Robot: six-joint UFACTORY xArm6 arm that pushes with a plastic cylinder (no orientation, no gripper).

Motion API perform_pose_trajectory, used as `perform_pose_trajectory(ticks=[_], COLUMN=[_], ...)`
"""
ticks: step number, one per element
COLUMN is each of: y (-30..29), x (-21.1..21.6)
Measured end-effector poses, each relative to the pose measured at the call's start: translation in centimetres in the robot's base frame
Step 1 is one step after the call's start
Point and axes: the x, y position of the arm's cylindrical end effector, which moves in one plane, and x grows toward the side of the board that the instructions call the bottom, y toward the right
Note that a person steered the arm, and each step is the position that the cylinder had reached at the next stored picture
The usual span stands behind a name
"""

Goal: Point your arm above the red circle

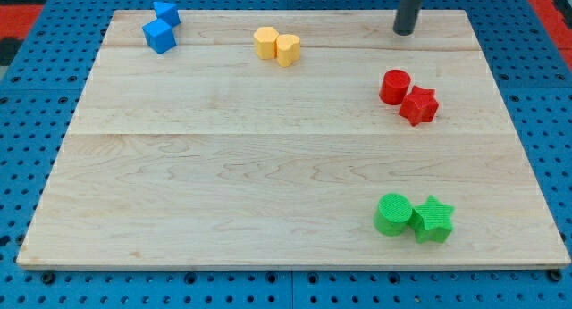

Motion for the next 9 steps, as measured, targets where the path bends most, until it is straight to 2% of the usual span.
perform_pose_trajectory(ticks=[9], y=[-2.2], x=[0.0])
